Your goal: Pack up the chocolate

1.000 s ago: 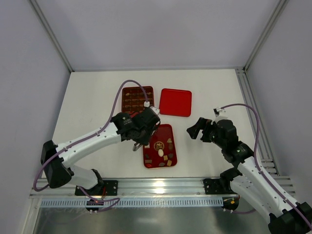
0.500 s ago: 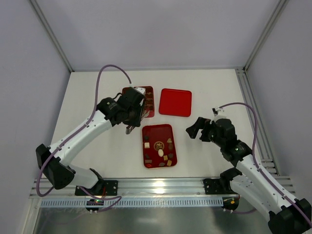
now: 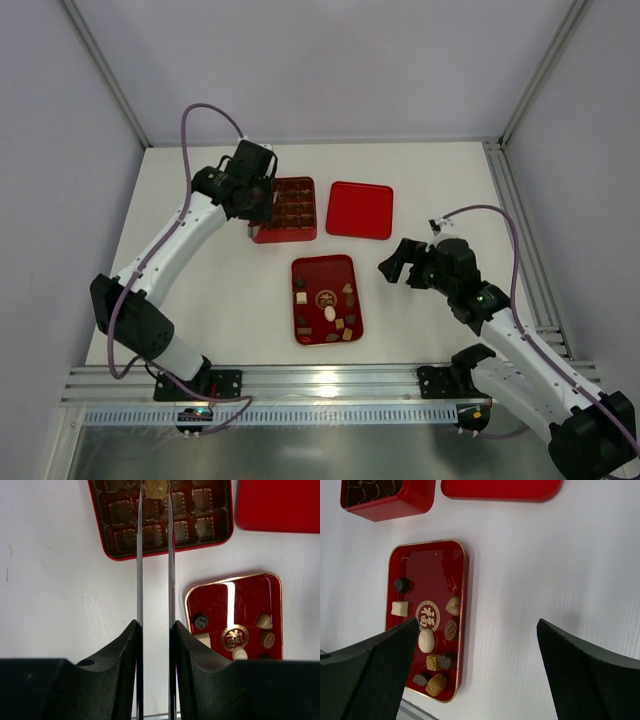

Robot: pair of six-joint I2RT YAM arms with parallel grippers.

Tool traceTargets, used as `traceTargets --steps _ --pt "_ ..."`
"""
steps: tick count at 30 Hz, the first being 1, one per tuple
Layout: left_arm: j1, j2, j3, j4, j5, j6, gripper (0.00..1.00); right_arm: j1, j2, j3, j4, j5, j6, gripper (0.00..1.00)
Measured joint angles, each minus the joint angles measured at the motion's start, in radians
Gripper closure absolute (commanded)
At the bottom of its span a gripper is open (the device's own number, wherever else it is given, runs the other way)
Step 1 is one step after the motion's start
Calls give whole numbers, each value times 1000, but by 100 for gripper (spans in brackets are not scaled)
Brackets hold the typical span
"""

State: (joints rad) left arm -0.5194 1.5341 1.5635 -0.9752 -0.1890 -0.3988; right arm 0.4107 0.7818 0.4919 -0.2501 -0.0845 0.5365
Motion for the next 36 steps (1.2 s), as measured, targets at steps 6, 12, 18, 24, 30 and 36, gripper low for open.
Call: traceTargets --steps 6,12,18,24,30,36 --pt "80 83 54 12 7 21 69 0 24 6 13 -12 -5 0" --pt "130 134 69 22 11 35 69 0 31 7 18 -16 -8 0" --pt "157 159 70 25 10 42 69 0 31 7 18 -18 -8 0" --pt "163 172 70 32 10 45 69 0 31 8 18 -23 -8 0" --pt "163 190 70 37 13 45 68 0 29 8 18 -23 -8 0" --pt "163 193 70 38 17 45 66 0 24 8 18 -23 -8 0"
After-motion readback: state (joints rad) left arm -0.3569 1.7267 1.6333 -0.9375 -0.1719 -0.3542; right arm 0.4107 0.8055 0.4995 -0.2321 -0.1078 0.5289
